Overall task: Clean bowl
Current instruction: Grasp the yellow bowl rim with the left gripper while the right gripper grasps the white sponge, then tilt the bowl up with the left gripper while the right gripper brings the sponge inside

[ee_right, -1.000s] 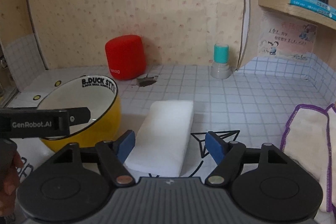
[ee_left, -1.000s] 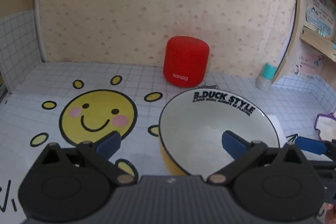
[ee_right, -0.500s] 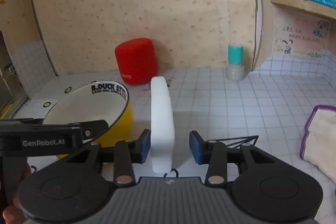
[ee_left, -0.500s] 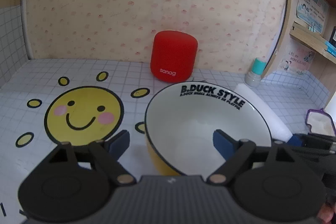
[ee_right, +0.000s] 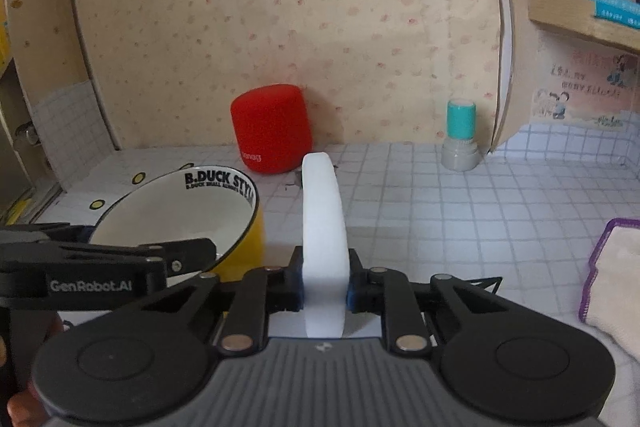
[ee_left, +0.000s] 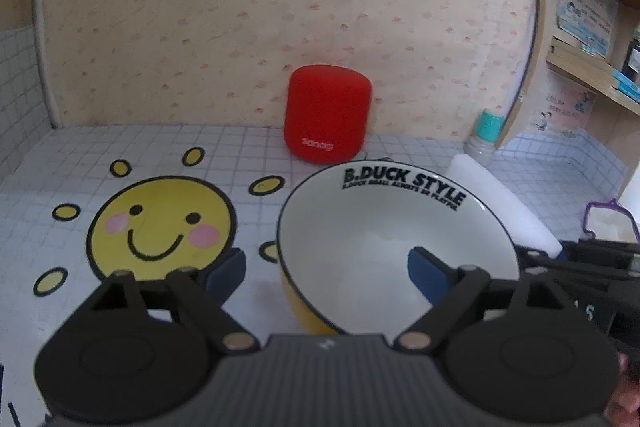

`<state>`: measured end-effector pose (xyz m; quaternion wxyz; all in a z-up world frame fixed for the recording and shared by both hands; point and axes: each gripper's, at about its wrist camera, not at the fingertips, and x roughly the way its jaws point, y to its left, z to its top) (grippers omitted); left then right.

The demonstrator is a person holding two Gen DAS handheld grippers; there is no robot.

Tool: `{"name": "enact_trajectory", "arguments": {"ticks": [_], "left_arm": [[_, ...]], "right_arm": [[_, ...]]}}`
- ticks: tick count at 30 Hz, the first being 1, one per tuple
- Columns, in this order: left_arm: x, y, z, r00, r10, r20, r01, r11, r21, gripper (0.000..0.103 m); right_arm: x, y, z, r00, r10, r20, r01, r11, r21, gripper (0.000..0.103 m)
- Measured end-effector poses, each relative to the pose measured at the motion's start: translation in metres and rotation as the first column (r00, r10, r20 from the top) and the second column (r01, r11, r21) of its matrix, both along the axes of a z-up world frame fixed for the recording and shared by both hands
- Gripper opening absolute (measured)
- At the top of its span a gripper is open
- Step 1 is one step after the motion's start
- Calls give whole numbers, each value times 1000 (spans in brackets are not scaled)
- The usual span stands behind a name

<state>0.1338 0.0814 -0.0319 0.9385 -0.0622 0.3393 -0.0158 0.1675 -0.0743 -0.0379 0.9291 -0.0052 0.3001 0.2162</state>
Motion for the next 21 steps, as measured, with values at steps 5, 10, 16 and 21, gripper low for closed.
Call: {"name": "enact_trajectory", "arguments": {"ticks": [5,10,16,21], "left_arm": [[-2,-3,-3,998,-65,-19,64,997,-45,64],[-8,-9,-7,997,-78,-17,77,997,-28,61],[-18,-25,-11,996,-87,1,87,996,36,60],[-23,-31,-12,997,-81,18,79,995,57,60]], "right_arm": [[-5,-6,7,1000,-10,22,10,1000,5,17],[-15,-16,14,999,-16,44,16,1000,9,17],[-34,-24,24,997,-10,80,11,1000,-7,17],[-57,-30,37,992,32,122,-31,999,-14,17]]}}
